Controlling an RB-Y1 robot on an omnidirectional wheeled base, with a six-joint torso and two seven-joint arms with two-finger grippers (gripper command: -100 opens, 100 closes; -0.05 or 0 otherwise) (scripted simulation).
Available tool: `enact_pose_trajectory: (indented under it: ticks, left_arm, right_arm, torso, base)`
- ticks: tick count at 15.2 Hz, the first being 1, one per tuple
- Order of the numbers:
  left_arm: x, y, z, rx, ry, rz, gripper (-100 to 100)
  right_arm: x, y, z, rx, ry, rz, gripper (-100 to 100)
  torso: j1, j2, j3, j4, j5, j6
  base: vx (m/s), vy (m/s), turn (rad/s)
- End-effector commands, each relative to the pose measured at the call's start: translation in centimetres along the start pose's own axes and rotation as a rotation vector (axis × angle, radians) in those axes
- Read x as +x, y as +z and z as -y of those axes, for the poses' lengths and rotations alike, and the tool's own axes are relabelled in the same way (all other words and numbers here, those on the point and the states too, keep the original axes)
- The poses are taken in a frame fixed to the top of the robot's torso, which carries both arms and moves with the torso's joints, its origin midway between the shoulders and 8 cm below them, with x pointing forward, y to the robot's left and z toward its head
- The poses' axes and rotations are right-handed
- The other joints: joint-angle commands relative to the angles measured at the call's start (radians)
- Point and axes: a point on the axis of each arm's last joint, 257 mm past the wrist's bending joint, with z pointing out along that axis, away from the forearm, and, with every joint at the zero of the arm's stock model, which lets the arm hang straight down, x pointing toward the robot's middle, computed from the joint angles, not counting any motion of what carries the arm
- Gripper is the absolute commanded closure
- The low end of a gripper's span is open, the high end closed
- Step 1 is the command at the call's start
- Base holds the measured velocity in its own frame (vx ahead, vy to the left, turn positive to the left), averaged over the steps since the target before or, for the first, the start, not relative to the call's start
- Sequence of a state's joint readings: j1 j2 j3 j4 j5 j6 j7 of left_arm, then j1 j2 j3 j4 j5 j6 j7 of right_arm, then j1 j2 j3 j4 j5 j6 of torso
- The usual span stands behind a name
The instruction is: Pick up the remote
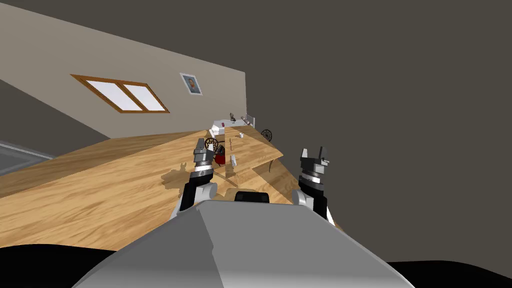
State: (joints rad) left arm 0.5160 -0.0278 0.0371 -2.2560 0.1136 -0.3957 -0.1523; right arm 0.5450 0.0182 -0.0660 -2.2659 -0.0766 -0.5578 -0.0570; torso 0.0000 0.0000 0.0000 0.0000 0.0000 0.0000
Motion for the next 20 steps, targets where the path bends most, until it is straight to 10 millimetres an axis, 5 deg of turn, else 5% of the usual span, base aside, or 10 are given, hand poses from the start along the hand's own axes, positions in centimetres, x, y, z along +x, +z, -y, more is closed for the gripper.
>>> enact_pose_trajectory:
  ticks: [1,11,20]
  left_arm:
    - [0.2,0.0,-0.6,-0.016,0.024,-0.032,-100]
    - [-0.9,-0.6,-7.4,-0.205,0.176,-0.150,-100]
    - [-5.6,-2.9,-16.0,-0.476,0.336,-0.193,-100]
  right_arm:
    - [0.0,0.0,0.0,0.000,0.000,0.000,0]
    - [0.0,0.0,0.0,0.000,0.000,0.000,0]
    - [0.0,0.0,0.0,0.000,0.000,0.000,0]
  torso:
    - [0.000,0.000,0.000,0.000,0.000,0.000]
    - [0.002,0.000,0.000,0.000,0.001,0.001]
    - [0.003,0.000,0.000,0.000,0.001,0.000]
  base:
    - [0.000,0.001,-0.058]
    - [-0.003,0.017,-0.152]
    - [-0.005,0.027,-0.213]
